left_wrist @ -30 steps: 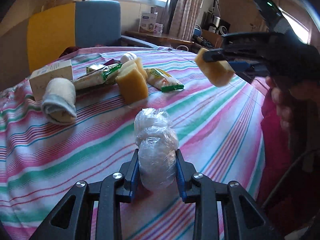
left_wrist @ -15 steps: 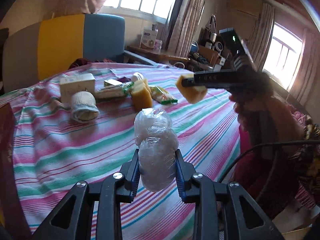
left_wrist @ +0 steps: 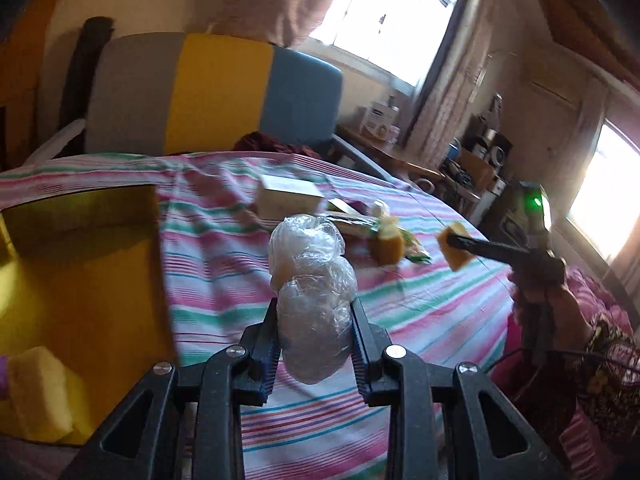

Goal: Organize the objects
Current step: 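Carry the white bundle and sponge with both tools over the gold tray, then release the white bundle from the left tool while the right tool drops the sponge, then return both tools to the items and grasp a yellow sponge with the right tool, then grasp the rolled grey towel with the left tool while the right tool holds the sponge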

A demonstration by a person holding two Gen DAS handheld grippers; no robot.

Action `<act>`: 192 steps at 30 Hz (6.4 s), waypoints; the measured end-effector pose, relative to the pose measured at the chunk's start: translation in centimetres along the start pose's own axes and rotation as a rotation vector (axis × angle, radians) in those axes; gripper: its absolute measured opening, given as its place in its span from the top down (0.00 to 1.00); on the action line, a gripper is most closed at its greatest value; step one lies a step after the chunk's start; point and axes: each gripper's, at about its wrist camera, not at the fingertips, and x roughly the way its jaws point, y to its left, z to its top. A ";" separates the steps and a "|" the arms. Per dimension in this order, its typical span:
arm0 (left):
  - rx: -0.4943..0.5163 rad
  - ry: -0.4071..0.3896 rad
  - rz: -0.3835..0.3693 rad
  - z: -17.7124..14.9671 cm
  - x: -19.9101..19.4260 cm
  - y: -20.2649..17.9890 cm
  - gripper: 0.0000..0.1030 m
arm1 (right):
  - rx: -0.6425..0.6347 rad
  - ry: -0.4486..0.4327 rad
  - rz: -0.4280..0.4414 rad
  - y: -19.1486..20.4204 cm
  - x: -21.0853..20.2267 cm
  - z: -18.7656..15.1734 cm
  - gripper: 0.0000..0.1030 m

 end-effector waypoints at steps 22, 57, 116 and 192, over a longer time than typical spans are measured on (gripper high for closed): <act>-0.305 0.160 0.419 0.3 -3.4 21.8 0.70 | -0.215 -0.039 0.404 20.5 -4.5 -1.1 0.49; -0.550 -0.185 0.567 -2.7 -14.0 19.7 0.55 | -0.279 0.295 0.569 43.7 4.5 -1.4 0.49; -0.063 0.005 0.230 -2.1 -5.5 2.0 0.47 | 0.018 0.269 0.113 8.1 4.3 -0.8 0.18; 0.006 0.184 0.224 4.7 22.5 -3.2 0.50 | 0.170 0.183 0.230 2.1 8.6 4.5 0.55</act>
